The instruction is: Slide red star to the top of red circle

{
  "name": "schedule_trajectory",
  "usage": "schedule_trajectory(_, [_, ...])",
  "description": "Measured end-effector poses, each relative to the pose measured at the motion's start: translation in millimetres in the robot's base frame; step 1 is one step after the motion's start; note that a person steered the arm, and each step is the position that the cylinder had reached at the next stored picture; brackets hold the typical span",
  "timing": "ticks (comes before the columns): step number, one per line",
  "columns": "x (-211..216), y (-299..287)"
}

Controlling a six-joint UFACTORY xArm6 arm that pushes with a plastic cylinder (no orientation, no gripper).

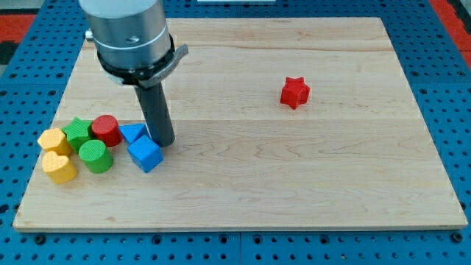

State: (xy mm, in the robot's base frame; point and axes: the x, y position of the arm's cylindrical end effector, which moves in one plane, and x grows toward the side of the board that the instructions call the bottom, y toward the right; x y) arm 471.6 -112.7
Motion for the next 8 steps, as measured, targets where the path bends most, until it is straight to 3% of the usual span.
schedule_trajectory(1, [-26,60])
schedule_trajectory(3, [-28,234])
schedule_trajectory(4, [-71,265])
schedule_trajectory(5, [-71,243])
schedule_trajectory(6, [-75,182])
schedule_trajectory(7, [-108,182])
schedule_trajectory(8, [-106,109])
